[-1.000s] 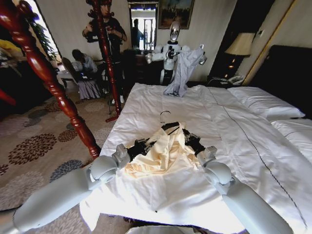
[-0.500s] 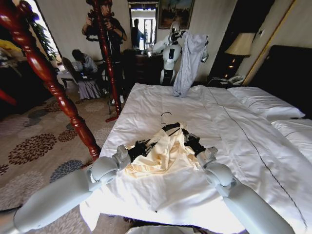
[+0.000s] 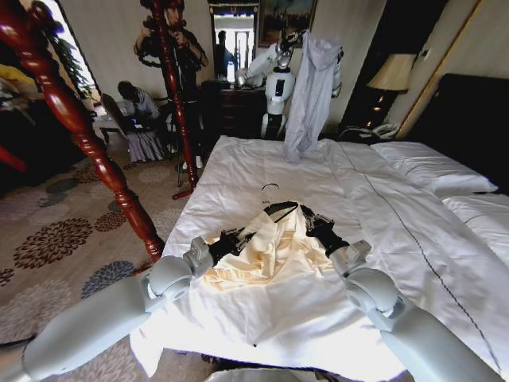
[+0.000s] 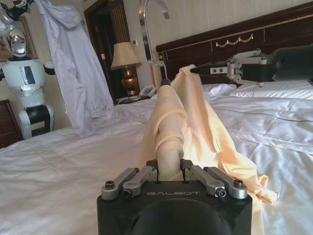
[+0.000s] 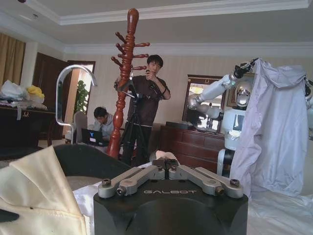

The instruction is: Pick up the clothes from the bed and hang them on the clothes hanger.

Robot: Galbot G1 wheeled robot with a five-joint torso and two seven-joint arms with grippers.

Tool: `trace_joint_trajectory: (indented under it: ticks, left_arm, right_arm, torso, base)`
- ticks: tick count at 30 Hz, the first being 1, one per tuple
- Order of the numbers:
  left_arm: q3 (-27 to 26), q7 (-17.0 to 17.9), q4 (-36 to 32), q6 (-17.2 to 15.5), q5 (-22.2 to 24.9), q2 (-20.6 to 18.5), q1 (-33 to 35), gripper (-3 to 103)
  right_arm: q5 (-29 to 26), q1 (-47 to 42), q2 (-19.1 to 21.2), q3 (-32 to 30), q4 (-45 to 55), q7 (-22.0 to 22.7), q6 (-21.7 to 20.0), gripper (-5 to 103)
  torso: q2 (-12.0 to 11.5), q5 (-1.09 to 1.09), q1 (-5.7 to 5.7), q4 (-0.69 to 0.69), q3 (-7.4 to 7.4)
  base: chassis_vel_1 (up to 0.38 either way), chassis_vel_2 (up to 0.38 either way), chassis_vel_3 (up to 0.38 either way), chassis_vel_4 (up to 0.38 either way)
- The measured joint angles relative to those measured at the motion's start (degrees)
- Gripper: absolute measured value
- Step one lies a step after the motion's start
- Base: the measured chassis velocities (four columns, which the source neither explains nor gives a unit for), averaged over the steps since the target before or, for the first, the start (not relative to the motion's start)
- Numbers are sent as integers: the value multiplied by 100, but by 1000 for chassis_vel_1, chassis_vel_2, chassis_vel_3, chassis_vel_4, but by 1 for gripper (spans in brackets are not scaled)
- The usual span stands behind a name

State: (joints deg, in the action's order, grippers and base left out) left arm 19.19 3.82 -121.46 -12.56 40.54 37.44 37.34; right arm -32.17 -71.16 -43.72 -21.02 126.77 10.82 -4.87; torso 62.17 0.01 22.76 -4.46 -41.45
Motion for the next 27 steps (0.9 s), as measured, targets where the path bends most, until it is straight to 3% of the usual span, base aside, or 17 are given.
trace_joint_trajectory:
  ticks: [20, 27]
  left_arm:
    - [322, 142, 290, -51, -84, 436, -216, 18]
    - [285, 194, 335, -53, -69, 500, -237, 18]
  right_arm:
    - [-589, -41, 264, -158, 796, 18, -207, 0]
    - [-371, -328, 165, -60, 875, -58, -238, 0]
  torso:
    - [0, -1, 0, 0, 0]
    - [0, 0, 0, -1, 0]
  base:
    - [0, 0, 0, 0]
    - [0, 0, 0, 0]
